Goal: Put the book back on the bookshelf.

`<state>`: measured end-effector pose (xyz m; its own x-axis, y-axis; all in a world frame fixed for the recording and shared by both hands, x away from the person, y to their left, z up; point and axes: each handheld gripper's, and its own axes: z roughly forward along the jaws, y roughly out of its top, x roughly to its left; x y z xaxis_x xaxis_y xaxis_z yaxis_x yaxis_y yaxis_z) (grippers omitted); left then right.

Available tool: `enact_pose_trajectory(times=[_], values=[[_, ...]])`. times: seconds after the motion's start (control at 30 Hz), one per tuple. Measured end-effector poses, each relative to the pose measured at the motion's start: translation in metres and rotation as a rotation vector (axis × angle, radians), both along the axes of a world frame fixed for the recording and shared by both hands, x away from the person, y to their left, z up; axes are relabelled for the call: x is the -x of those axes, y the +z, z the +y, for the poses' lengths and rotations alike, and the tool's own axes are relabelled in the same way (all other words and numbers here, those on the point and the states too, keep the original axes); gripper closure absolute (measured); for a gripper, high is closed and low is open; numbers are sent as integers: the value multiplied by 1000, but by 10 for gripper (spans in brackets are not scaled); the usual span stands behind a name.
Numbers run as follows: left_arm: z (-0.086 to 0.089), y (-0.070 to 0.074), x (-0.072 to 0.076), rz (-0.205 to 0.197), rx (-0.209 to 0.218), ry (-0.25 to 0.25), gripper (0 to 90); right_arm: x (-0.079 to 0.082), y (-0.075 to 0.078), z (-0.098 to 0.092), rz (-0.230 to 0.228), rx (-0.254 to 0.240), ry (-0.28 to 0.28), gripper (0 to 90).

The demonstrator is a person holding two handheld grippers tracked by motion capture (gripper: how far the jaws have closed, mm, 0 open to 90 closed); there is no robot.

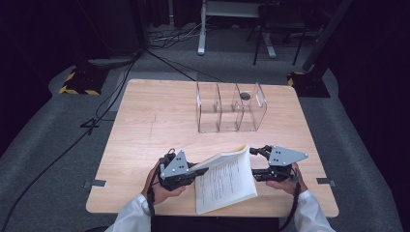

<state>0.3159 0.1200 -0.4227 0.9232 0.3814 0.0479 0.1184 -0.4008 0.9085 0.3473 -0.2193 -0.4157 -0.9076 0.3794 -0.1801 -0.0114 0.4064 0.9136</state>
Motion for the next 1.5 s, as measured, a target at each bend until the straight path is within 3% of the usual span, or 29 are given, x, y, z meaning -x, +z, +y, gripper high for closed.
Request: enact_pose_trajectory(times=[0.13,0.4,0.6,0.87,1.0,1.17,1.33,1.5], values=[[7,-1,-2,31,-1,-10,804,0,5,10,-2,-23,3,444],[19,-5,-2,43,-25,-5,791,1,11,27,-10,-36,8,455],[28,-9,-1,50,-46,2,811,1,16,41,-10,-37,10,414],[42,-11,-4,58,-43,6,829,-11,17,60,17,-25,4,367],[50,-14,-5,65,-27,23,824,-19,13,69,52,-16,20,346],[57,-17,-3,61,-22,37,819,-18,9,84,55,14,38,333],[56,-22,-6,81,23,-8,831,-16,8,92,44,26,44,323],[42,-26,-10,79,38,-42,830,-16,7,85,54,24,22,300]])
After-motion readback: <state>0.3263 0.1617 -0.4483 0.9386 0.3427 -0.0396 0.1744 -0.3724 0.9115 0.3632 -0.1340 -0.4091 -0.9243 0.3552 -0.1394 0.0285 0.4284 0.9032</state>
